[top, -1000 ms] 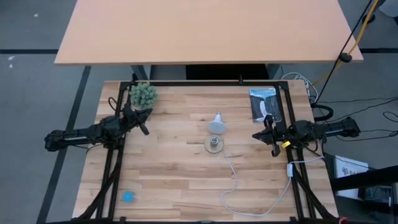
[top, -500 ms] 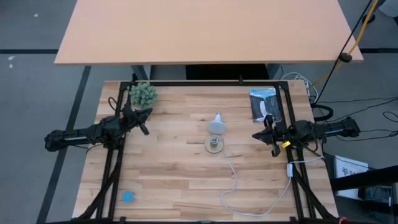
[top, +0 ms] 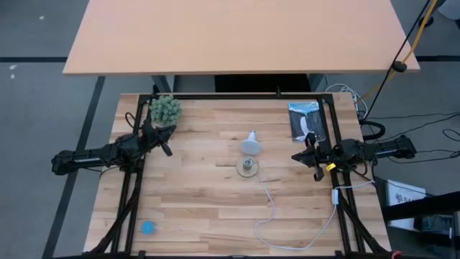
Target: Screw lightbulb
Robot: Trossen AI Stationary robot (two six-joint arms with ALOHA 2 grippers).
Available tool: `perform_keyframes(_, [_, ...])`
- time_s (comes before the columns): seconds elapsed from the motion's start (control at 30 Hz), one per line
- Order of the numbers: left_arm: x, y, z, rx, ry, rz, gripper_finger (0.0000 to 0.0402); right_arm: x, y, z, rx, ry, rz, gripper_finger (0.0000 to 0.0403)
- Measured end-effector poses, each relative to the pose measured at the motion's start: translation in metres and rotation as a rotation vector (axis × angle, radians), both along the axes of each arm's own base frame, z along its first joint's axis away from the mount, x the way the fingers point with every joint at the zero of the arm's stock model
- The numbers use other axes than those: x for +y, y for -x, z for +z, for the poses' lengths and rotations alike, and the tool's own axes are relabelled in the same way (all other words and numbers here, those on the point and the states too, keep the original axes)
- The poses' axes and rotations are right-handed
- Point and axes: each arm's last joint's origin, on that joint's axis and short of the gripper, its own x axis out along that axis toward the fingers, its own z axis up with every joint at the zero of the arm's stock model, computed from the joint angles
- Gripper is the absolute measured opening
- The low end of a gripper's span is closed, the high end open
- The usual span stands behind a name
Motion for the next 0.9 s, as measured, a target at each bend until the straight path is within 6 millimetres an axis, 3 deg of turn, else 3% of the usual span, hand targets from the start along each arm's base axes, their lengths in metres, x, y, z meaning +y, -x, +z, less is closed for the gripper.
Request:
perform_keyframes(0.4, [0.0, 0.0, 0.0, 0.0, 0.0, 0.0, 0.0, -0.001, 0.0, 0.002, -0.027, 0.014, -0.021, 0.0])
perform_keyframes(0.6, [0.0, 0.0, 0.0, 0.0, 0.0, 0.0, 0.0, -0.002, 0.002, 0.019, -0.187, 0.003, -0.073, 0.0])
perform_keyframes(0.9, [0.0, 0.0, 0.0, 0.0, 0.0, 0.0, 0.0, -0.001, -0.008, 0.053, -0.085, -0.092, -0.092, 0.0])
